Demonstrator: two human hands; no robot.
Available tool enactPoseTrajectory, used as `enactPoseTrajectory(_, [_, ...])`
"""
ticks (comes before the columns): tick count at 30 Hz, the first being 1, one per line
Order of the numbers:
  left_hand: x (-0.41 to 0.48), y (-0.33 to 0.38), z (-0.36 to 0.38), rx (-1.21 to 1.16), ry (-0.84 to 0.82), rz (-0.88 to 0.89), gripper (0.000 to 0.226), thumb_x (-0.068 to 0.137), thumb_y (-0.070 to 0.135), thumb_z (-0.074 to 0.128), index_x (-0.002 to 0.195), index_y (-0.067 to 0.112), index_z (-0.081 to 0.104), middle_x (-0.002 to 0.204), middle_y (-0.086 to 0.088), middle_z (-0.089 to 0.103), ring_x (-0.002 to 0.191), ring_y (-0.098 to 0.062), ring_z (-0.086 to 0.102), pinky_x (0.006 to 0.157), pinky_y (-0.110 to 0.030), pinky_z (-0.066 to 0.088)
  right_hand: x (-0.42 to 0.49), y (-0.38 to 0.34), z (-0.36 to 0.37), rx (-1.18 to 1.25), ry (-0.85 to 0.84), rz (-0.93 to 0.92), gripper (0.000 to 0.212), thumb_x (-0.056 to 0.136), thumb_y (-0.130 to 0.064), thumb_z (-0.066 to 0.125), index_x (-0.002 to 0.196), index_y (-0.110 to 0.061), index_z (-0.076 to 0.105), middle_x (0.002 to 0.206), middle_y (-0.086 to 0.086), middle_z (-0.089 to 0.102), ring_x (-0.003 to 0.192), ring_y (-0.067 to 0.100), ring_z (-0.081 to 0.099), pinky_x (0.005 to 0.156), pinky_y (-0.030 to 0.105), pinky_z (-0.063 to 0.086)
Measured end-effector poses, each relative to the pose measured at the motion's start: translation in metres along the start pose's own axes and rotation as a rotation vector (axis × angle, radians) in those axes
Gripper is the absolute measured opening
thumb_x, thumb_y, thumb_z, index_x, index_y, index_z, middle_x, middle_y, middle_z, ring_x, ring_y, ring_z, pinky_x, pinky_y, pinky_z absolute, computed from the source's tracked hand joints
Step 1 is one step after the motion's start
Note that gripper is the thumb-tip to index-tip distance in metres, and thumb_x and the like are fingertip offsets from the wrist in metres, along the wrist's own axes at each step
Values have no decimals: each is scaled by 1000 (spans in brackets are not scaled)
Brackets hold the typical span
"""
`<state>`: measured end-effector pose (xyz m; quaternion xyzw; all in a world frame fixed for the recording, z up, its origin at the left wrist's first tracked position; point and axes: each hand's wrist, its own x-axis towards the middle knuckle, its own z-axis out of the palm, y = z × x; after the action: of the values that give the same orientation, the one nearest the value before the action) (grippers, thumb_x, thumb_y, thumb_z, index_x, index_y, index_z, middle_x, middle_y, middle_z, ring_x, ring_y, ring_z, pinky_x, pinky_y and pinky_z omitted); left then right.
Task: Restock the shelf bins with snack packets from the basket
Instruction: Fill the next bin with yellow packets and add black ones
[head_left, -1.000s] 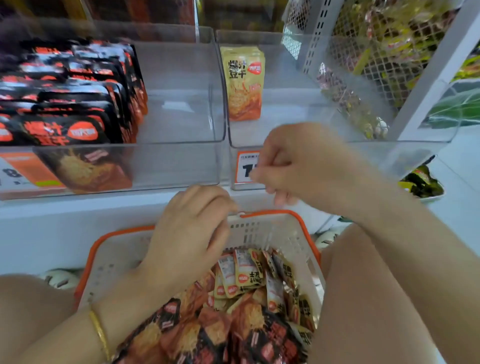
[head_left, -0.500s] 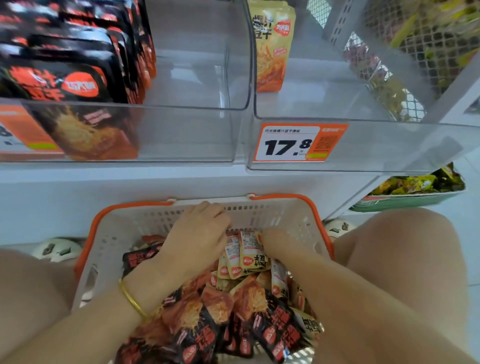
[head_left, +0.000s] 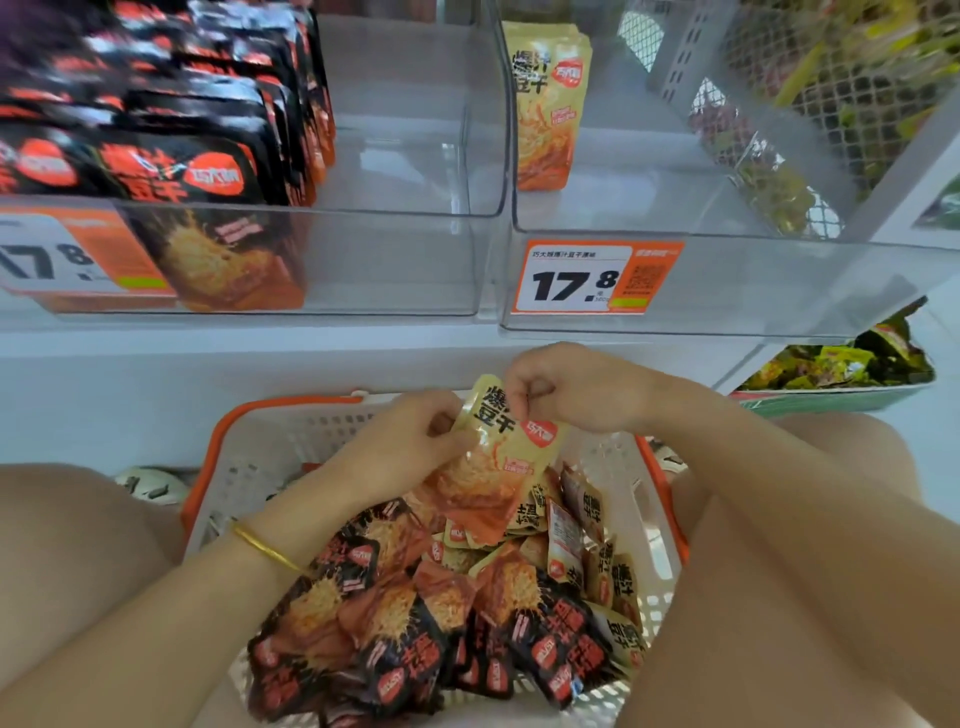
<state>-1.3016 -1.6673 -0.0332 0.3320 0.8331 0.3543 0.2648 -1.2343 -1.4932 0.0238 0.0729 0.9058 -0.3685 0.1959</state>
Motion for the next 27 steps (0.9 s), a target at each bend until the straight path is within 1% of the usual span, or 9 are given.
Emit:
enactPoseTrajectory(3, [-9, 13, -12, -174, 19, 5, 6, 84, 13, 69, 83, 12, 63, 81, -2, 69, 69, -6, 61, 68, -25, 47, -19, 4, -3, 359, 149, 68, 16, 85, 1, 62, 88, -10, 52, 77, 9, 59, 66, 12, 57, 59, 21, 47])
enactPoseTrajectory(6, [-19, 39, -30, -288, 93, 38, 4, 84, 11, 68, 82, 12, 65, 85, -3, 73, 79, -13, 67, 76, -28, 50, -45, 4, -9, 823, 105, 75, 39, 79, -15, 74, 113, -10, 55, 99, 12, 71, 82, 24, 69, 68, 31, 57])
enactPoseTrajectory(8, [-24, 62, -42, -353, 126, 105, 7, 84, 10, 66, 80, 14, 64, 82, 1, 74, 74, -6, 67, 70, -17, 50, -60, -6, -7, 865, 63, -28, 43, 75, -16, 74, 116, -14, 60, 107, 7, 71, 90, 23, 70, 67, 31, 58])
enactPoseTrajectory(12, [-18, 111, -66, -383, 274, 252, 10, 86, 12, 63, 79, 18, 64, 66, 10, 68, 54, 6, 57, 50, -5, 38, -79, -37, -42, 766, 305, -166, 26, 67, -12, 69, 94, -13, 67, 86, 0, 74, 73, 14, 71, 60, 29, 59])
enactPoseTrajectory(15, [6, 132, -90, -204, 540, 360, 5, 90, 18, 60, 90, 23, 60, 85, 8, 65, 73, 0, 59, 66, -13, 44, -77, -52, -104, 659, 636, -179, 11, 79, -2, 67, 85, -12, 66, 76, -1, 73, 63, 13, 68, 58, 29, 59])
enactPoseTrajectory(17, [26, 137, -100, 76, 620, 367, 21, 91, 25, 59, 111, 19, 58, 109, 2, 60, 98, -8, 56, 85, -17, 38, -53, -52, -139, 481, 758, -104, 13, 82, -1, 67, 90, -11, 64, 81, 1, 71, 62, 12, 67, 62, 32, 60])
enactPoseTrajectory(19, [43, 140, -101, 268, 607, 369, 41, 92, 27, 58, 128, 9, 50, 129, -7, 51, 121, -18, 45, 96, -20, 27, -15, -44, -157, 329, 710, 14, 20, 81, 0, 68, 97, -10, 62, 88, 6, 68, 69, 17, 66, 67, 38, 60])
enactPoseTrajectory(22, [63, 141, -96, 383, 544, 388, 51, 91, 37, 54, 130, 6, 46, 134, -13, 46, 125, -27, 40, 103, -31, 26, 45, -31, -160, 120, 575, 141, 27, 80, -3, 71, 106, -7, 64, 99, 11, 66, 87, 27, 66, 69, 41, 59])
enactPoseTrajectory(27, [73, 131, -92, 522, 498, 336, 66, 93, 40, 50, 148, 12, 26, 156, -7, 21, 143, -21, 20, 114, -32, 16, 96, -11, -162, -151, 707, 251, 34, 81, -32, 71, 107, -11, 64, 98, 8, 66, 90, 27, 66, 81, 38, 56])
